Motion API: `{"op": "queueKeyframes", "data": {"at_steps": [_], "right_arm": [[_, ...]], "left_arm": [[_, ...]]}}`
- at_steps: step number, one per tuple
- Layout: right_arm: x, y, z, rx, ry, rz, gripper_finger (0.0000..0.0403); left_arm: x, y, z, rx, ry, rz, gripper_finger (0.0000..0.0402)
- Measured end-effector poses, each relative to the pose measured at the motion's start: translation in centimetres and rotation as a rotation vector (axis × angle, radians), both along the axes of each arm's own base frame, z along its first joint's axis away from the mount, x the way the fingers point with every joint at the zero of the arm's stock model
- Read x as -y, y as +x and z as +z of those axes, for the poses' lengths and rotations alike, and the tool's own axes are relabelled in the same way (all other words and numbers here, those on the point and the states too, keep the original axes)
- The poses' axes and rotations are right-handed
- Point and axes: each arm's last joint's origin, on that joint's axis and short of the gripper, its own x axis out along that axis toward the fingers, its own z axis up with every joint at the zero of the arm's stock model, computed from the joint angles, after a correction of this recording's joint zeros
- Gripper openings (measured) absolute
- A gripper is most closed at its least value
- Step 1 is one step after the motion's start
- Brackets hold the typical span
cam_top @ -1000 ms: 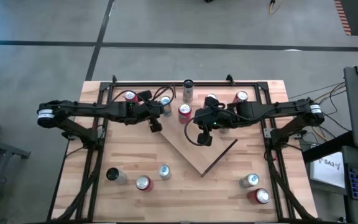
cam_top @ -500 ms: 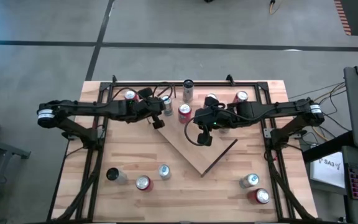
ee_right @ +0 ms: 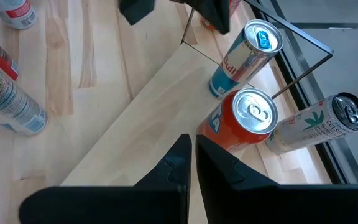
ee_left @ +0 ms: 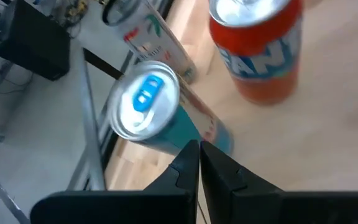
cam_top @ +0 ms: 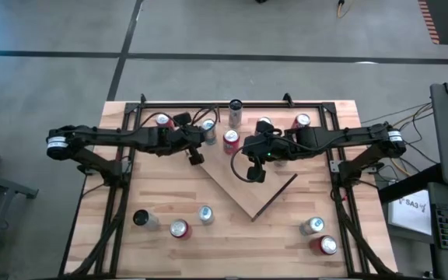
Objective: Place canned beverage on shelf
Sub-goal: Put the center blue soda can on the shelf
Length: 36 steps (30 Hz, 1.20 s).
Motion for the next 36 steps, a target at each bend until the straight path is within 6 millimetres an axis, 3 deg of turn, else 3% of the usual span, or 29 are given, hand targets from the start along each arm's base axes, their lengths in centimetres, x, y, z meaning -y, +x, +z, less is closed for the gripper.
{"op": "queueKeyframes", "data": {"at_steps": [6, 20, 29, 36], "right_arm": [[0.0, 0.0, 0.0, 0.0, 0.0, 0.0, 0.0013], [0.1, 0.9, -0.8, 0.091, -0.001, 0.003, 0.0013], [2.6, 2.0, -0.7, 0.22, -0.128, 0.011, 0.0013], [5.1, 2.2, 0.3, 0.306, -0.187, -0.074, 0.0013]], "left_arm": [[0.4, 0.0, -0.4, -0.009, -0.105, -0.085, 0.0], [0.8, 0.1, 0.2, 0.015, -0.054, -0.107, 0.0], [1.1, -1.4, 3.0, 0.061, 0.053, -0.244, 0.0], [2.2, -3.4, 6.3, 0.37, -0.078, -0.215, 0.0]]}}
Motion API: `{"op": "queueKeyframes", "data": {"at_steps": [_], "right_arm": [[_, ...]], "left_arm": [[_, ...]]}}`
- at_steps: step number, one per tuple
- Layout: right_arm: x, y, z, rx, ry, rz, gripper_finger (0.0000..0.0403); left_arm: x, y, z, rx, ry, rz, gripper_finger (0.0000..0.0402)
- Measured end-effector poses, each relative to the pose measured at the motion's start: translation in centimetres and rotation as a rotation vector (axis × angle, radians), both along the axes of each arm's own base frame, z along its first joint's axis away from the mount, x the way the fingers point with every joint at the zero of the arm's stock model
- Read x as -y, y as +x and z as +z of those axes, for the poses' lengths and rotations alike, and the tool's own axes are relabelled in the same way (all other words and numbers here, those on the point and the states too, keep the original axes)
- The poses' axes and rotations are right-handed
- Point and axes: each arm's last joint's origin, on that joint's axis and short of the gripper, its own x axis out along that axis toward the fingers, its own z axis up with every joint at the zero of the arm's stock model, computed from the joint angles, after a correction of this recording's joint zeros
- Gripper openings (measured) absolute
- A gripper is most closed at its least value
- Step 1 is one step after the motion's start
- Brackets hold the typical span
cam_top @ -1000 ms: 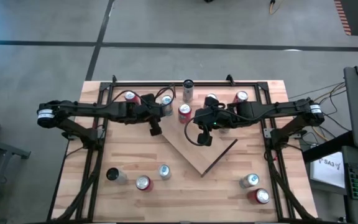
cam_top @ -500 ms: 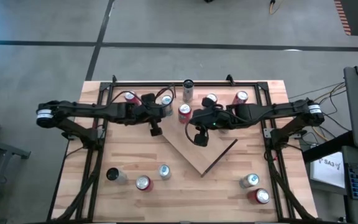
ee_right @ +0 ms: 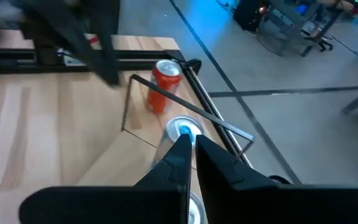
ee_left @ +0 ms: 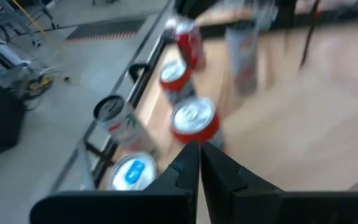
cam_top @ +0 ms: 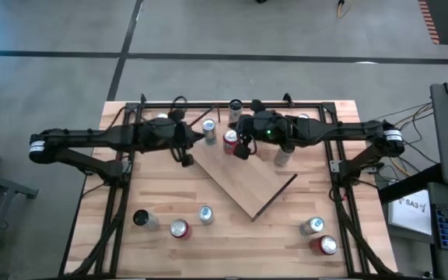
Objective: Place canned beverage on shelf
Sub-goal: Put the center blue soda can on the shelf
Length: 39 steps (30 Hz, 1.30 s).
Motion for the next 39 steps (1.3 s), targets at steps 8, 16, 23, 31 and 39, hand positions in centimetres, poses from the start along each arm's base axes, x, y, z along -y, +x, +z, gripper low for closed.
{"op": "queueKeyframes", "data": {"at_steps": [8, 16, 23, 31, 39], "right_arm": [[1.7, 0.7, -0.7, 0.049, 0.197, 0.064, 0.0013], [4.6, 1.8, -2.1, 0.079, 0.266, 0.033, 0.0013], [6.6, 3.5, -3.2, 0.058, 0.285, 0.01, 0.0013], [7.6, 6.0, -4.2, 0.03, 0.257, 0.018, 0.0013], [8.8, 7.0, -5.2, 0.015, 0.267, -0.01, 0.0013]], "left_arm": [[0.8, -0.7, -0.1, 0.109, -0.025, -0.016, 0.0], [0.5, -1.1, -0.8, 0.032, 0.084, 0.039, 0.0], [0.5, -1.2, -2.6, -0.057, 0.13, 0.012, 0.0], [0.3, -1.8, -3.6, -0.093, 0.18, 0.061, 0.0], [0.3, -2.6, -3.5, -0.104, 0.23, 0.043, 0.0]]}}
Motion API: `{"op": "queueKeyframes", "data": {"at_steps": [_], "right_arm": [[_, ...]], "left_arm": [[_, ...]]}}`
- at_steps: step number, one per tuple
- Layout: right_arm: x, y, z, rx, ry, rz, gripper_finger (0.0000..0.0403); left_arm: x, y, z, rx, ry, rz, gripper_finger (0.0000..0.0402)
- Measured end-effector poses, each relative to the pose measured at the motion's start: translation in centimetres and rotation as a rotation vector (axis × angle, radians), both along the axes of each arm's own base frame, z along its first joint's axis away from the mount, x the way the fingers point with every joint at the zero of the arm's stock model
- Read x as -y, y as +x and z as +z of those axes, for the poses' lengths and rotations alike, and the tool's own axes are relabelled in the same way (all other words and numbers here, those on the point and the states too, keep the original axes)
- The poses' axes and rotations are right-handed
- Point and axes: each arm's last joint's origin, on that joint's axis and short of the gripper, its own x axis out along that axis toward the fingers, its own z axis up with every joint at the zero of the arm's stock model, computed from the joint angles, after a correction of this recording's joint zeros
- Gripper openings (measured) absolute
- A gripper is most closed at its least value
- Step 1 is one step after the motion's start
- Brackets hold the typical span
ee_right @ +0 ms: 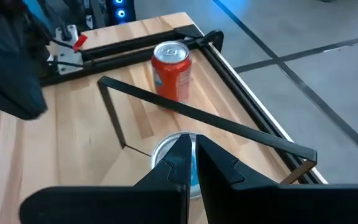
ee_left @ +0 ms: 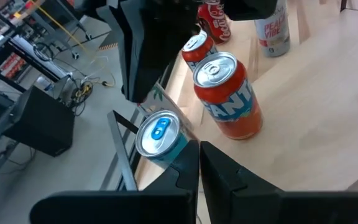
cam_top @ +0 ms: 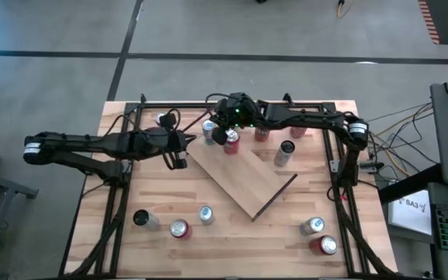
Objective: Place canned beverage on shelf
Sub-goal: Put the center blue soda can on the shelf
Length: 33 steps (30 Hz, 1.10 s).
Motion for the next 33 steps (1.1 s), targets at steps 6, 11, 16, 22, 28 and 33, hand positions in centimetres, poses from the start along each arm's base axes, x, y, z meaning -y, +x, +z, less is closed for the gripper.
{"op": "queueKeyframes", "data": {"at_steps": [6, 11, 16, 22, 28, 33], "right_arm": [[0.7, 0.6, -1.2, -0.03, 0.003, -0.009, 0.0013], [0.8, 0.9, -1.6, -0.039, 0.0, -0.013, 0.0013], [0.8, 0.9, -1.8, -0.049, -0.001, -0.014, 0.0013], [0.8, 0.9, -1.9, -0.055, -0.003, -0.012, 0.0013], [0.8, 0.8, -2.0, -0.071, -0.007, -0.007, 0.0013], [0.8, 0.8, -2.1, -0.078, 0.0, -0.013, 0.0013]], "left_arm": [[0.0, -0.7, 0.6, 0.028, 0.008, -0.003, 0.0], [0.0, -0.8, 0.9, 0.045, 0.024, -0.01, 0.0], [0.0, -0.7, 1.1, 0.067, 0.036, -0.014, 0.0], [0.0, -0.7, 1.1, 0.068, 0.035, -0.014, 0.0], [0.0, -0.7, 1.1, 0.068, 0.033, -0.013, 0.0], [0.0, -0.7, 1.1, 0.068, 0.032, -0.013, 0.0]]}}
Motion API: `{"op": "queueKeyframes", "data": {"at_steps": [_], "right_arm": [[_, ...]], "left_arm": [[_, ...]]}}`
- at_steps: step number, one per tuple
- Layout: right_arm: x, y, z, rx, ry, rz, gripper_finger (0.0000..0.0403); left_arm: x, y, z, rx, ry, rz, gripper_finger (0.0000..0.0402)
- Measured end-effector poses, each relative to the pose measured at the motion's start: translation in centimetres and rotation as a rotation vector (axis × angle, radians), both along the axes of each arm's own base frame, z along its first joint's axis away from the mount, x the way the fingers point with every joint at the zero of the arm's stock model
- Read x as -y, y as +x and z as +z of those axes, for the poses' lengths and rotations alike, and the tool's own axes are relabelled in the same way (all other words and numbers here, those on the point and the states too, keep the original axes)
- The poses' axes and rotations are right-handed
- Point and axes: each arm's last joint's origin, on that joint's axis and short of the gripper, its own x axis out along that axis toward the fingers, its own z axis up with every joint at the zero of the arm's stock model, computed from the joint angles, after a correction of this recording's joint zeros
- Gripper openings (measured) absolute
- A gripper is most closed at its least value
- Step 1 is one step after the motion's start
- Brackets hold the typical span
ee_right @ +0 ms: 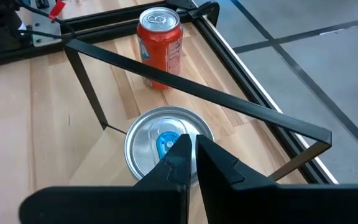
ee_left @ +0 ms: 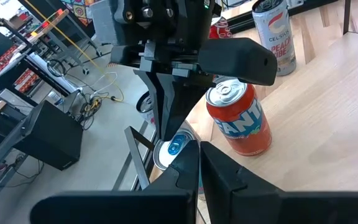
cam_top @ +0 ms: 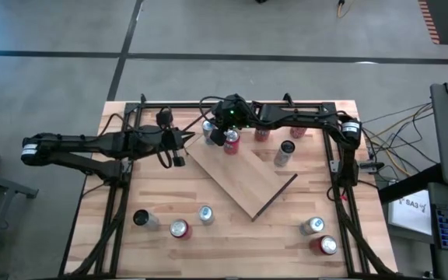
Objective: Place canned beverage on shelf
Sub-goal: Put the center blue soda can on the shelf
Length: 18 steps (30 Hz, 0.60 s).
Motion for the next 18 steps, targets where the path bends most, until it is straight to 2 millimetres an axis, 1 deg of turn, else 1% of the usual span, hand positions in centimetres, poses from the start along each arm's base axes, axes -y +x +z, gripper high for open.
{"op": "queueKeyframes", "data": {"at_steps": [5, 9, 18], "right_arm": [[0.0, -0.04, -0.03, -0.006, 0.001, -0.006, 0.0013], [0.04, -0.23, -0.26, -0.038, -0.008, -0.046, 0.0013], [-0.11, -0.38, -0.24, -0.047, 0.01, -0.056, 0.0013]], "left_arm": [[0.0, 0.0, 0.0, 0.0, 0.0, 0.0, 0.0], [0.0, 0.0, 0.0, 0.0, 0.0, 0.0, 0.0], [0.0, 0.0, 0.0, 0.0, 0.0, 0.0, 0.0]]}}
